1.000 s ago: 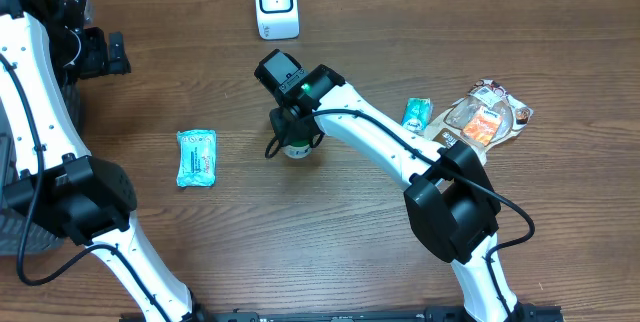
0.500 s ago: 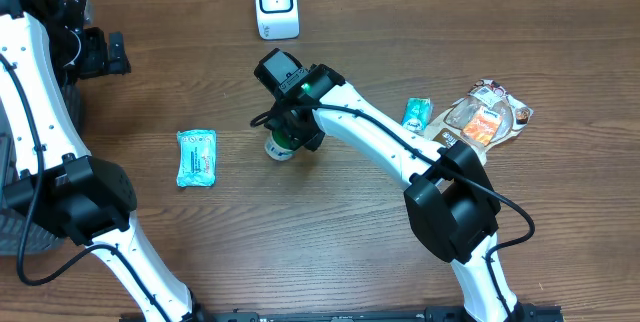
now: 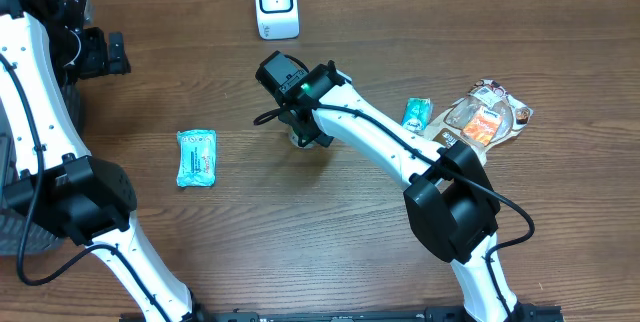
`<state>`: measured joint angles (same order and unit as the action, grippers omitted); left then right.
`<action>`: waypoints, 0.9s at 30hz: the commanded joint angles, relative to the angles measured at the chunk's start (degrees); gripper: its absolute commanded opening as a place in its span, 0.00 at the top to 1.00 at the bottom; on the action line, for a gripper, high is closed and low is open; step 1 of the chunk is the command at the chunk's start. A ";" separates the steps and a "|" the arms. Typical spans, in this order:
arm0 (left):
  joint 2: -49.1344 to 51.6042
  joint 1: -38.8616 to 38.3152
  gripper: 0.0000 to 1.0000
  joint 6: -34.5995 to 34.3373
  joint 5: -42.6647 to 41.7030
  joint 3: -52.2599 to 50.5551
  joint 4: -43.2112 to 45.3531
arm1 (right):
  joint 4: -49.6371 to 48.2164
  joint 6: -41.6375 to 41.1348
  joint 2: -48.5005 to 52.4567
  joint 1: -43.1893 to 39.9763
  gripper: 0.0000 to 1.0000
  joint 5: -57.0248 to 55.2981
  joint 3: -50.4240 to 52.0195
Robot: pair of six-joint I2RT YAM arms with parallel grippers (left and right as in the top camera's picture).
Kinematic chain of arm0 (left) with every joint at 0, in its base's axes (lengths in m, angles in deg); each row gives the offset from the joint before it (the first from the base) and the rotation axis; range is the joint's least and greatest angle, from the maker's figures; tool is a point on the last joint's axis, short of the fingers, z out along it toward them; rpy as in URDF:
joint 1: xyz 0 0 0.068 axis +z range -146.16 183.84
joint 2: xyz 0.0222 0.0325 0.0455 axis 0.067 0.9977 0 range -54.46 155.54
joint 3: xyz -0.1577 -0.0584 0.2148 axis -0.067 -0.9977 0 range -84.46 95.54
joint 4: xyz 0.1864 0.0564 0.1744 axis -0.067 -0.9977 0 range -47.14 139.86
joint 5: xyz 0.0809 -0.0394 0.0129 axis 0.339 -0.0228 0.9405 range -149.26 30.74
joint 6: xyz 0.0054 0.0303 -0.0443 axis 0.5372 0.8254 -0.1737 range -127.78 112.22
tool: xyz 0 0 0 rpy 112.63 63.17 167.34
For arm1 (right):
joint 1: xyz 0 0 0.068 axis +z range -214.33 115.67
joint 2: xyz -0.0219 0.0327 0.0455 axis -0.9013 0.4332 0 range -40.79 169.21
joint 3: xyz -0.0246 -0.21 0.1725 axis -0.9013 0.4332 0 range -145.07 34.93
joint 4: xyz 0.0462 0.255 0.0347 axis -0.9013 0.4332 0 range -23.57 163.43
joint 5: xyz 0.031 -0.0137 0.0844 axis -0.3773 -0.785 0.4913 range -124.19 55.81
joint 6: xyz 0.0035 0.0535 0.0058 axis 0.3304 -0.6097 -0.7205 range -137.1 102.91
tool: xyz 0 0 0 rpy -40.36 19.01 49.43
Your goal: Scan the item barcode
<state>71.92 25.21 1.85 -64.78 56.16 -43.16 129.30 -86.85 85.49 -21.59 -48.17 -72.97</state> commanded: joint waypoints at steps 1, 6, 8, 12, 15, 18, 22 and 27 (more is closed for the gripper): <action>-0.94 -0.39 0.00 0.46 -0.26 1.07 0.09 | 1.33 -0.31 0.50 -0.07 0.35 -5.07 -1.66; -0.94 -0.39 0.00 0.46 -0.26 1.07 0.09 | 3.67 -0.07 0.50 -0.07 0.23 -6.14 -1.66; -0.94 -0.39 0.00 0.46 -0.26 1.07 0.09 | 3.50 3.76 0.50 -0.07 0.16 -6.16 -1.66; -0.94 -0.39 0.00 0.46 -0.26 1.07 0.11 | 2.89 12.15 0.50 -0.07 0.07 -6.64 -1.68; -0.94 -0.39 0.00 0.46 -0.26 1.07 0.09 | 1.49 21.99 0.48 -0.17 0.00 -9.05 -1.70; -0.94 -0.39 0.00 0.46 -0.26 1.07 0.09 | -0.83 39.91 0.02 -0.24 0.00 -10.88 -2.49; -0.94 -0.39 0.01 0.46 -0.26 1.07 0.09 | -0.02 67.01 -1.01 -0.22 0.00 -6.34 -5.44; -0.94 -0.39 0.00 0.46 -0.26 1.07 0.09 | 3.96 79.32 -1.33 -0.57 0.00 2.51 -6.56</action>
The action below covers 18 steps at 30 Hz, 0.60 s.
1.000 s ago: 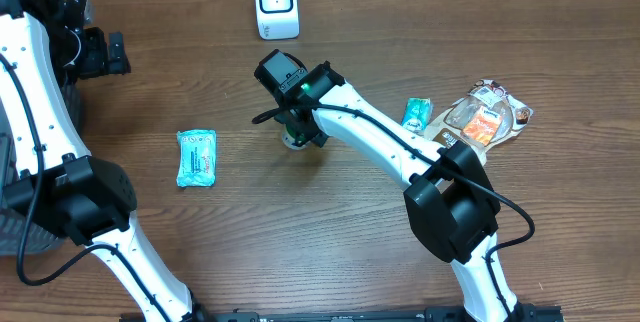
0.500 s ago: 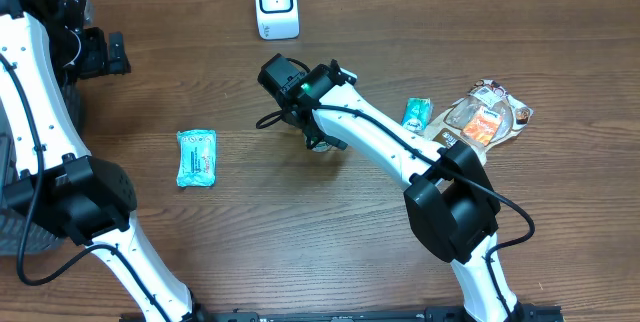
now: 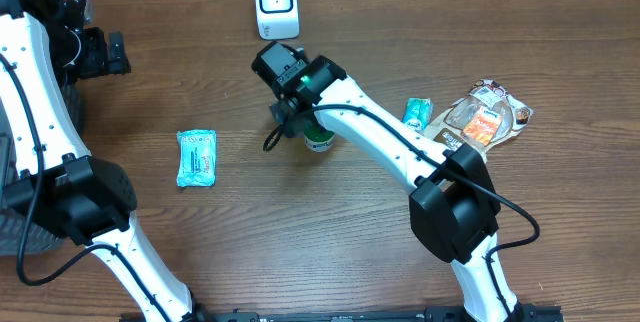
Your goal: Scan the item barcode
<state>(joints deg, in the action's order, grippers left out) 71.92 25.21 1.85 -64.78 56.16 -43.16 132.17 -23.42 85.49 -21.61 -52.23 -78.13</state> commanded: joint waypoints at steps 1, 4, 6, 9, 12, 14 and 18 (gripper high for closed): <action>-0.94 -0.39 0.01 0.46 -0.24 1.07 0.09 | 1.90 17.40 -1.31 -1.03 0.00 9.90 -1.36; -0.94 -0.39 0.00 0.46 -0.26 1.07 0.09 | 3.28 19.06 -1.22 -2.78 0.00 17.73 -1.29; -0.94 -0.39 0.00 0.46 -0.26 1.07 0.09 | 3.80 19.06 -1.22 -4.39 0.00 20.85 -1.16; -0.94 -0.39 0.00 0.46 -0.26 1.07 0.09 | 3.82 19.02 -1.22 -6.64 0.00 22.99 -0.37; -0.94 -0.39 0.01 0.46 -0.24 1.07 0.09 | 3.78 19.04 -1.22 -8.28 0.03 24.83 0.24; -0.94 -0.39 0.01 0.46 -0.26 1.07 0.09 | 3.67 19.06 -1.20 -9.01 0.05 25.79 0.68; -0.94 -0.42 0.00 0.46 -0.26 1.07 0.09 | 3.41 19.96 -1.07 -9.09 0.05 26.27 1.86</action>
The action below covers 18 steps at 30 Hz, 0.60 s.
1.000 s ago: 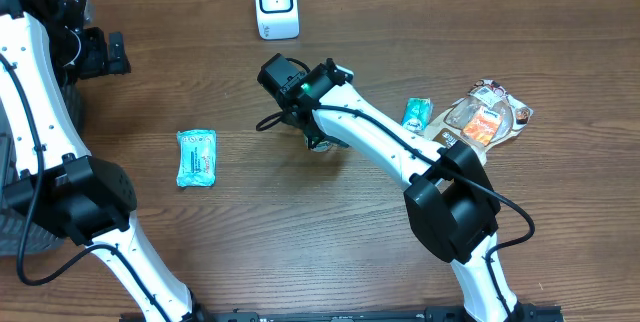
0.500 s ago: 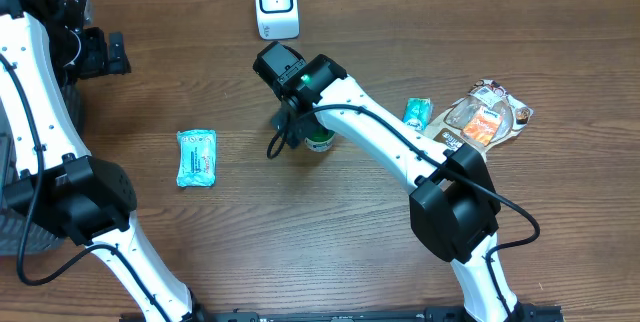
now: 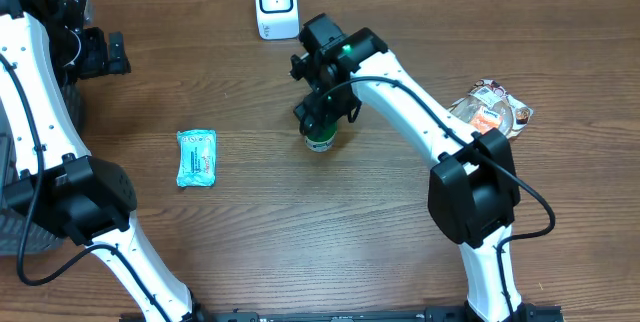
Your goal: Scan the item barcode
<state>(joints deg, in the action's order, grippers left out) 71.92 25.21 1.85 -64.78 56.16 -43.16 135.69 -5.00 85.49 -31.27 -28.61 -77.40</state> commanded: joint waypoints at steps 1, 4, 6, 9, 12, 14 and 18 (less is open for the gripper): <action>-0.94 -0.39 0.01 0.46 -0.26 1.07 0.09 | -0.11 1.51 -1.05 0.74 0.05 2.69 1.20; -0.94 -0.39 0.01 0.46 -0.26 1.07 0.09 | -0.20 1.73 -1.01 1.77 0.05 2.62 1.29; -0.94 -0.39 0.01 0.46 -0.24 1.07 0.09 | -0.22 1.92 -1.01 2.36 0.05 2.49 1.29; -0.94 -0.39 0.01 0.46 -0.26 1.07 0.09 | -0.61 1.90 -1.01 2.95 0.05 1.57 1.29; -0.94 -0.39 0.00 0.46 -0.26 1.07 0.09 | -1.01 1.90 -1.01 2.99 0.05 0.35 1.40; -0.94 -0.39 0.01 0.46 -0.24 1.07 0.09 | -1.01 1.88 -1.01 2.99 0.05 -0.63 1.66; -0.94 -0.39 0.01 0.46 -0.24 1.07 0.09 | -1.33 1.88 -1.01 2.86 0.06 -1.01 2.12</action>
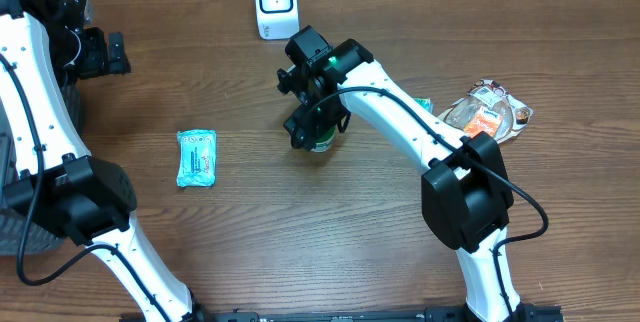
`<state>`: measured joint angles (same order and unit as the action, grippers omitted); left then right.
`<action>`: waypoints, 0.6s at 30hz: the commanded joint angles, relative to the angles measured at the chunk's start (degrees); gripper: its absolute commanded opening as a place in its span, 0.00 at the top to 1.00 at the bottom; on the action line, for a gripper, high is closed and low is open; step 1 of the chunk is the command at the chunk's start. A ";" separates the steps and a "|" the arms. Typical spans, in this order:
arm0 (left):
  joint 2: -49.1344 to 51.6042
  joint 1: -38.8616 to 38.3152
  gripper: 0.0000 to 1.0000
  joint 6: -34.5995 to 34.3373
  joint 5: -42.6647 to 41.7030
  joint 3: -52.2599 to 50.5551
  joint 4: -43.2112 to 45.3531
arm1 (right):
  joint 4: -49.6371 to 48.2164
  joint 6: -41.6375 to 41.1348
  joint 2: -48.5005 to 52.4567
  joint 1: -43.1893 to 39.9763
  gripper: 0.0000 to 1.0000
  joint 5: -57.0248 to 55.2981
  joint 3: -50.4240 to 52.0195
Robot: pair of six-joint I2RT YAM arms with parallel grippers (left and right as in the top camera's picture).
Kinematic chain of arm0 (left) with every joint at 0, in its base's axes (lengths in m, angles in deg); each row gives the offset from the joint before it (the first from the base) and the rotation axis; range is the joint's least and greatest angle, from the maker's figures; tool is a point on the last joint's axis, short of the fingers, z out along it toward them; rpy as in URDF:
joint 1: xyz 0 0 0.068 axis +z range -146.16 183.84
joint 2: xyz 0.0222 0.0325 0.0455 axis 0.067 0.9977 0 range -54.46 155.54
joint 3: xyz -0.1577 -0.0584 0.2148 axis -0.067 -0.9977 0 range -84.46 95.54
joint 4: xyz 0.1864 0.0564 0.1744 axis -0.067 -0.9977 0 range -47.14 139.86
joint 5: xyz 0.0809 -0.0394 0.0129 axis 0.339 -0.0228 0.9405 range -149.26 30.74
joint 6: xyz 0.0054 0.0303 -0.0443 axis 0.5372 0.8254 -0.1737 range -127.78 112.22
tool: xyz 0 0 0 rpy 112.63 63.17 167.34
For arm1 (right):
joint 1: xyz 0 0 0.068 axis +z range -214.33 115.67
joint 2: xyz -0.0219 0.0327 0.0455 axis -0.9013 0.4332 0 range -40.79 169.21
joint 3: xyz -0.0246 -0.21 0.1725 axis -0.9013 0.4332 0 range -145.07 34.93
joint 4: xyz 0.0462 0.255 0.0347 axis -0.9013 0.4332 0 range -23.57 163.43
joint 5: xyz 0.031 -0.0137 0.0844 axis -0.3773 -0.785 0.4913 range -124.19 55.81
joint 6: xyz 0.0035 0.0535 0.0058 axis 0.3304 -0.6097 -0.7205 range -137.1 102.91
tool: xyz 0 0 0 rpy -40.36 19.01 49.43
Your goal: Scan the item barcode
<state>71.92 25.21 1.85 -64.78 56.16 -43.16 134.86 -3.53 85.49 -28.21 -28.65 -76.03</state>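
A small container with a green and white top (323,144) stands on the wooden table near the middle. My right gripper (312,128) points down right over it and covers its upper left side; the arm hides the fingers' spread and any grip. The white barcode scanner (276,4) stands upright at the far edge, well behind the container. My left gripper (108,53) hangs at the far left, away from everything, with nothing between its fingers.
A teal packet (196,156) lies flat on the left of the table. A snack bag (489,114) lies at the right, with a small teal packet (421,105) beside it, partly under the right arm.
The right wrist has shifted a little to the left and turned, so the gripper now sits more over the container's left side. The container stays at the same spot. The left arm is unchanged.
First the right gripper covered the container near the table's middle. Then the container stood slightly to the right with its green top showing beside the gripper. After that the wrist had swung to the right and stood above it, and now it is back a little to the left.
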 commanded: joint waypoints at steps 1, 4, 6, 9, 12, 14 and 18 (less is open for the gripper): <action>-0.94 -0.39 0.01 0.46 -0.26 1.07 0.11 | -0.68 0.42 -1.01 -0.24 0.07 -0.98 0.90; -0.94 -0.39 0.00 0.46 -0.26 1.07 0.09 | -1.97 0.42 -1.01 -0.28 0.07 -0.98 2.14; -0.94 -0.39 0.00 0.46 -0.24 1.07 0.11 | -2.93 0.42 -1.01 -0.28 0.07 -0.96 3.17; -0.94 -0.39 0.00 0.46 -0.24 1.07 0.11 | -3.65 0.37 -1.01 -0.28 0.09 -0.96 3.98; -0.94 -0.39 0.00 0.46 -0.26 1.07 0.11 | -3.82 0.17 -1.01 -0.28 0.14 -1.01 3.98; -0.94 -0.39 0.00 0.46 -0.26 1.07 0.11 | -3.82 0.15 -1.01 -0.48 0.19 -0.98 3.98; -0.94 -0.39 0.00 0.46 -0.26 1.07 0.11 | -3.82 -0.02 -1.01 -0.61 0.27 -0.98 3.98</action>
<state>71.92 25.21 1.85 -64.78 56.16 -43.16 131.25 -3.38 85.49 -28.41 -29.72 -72.31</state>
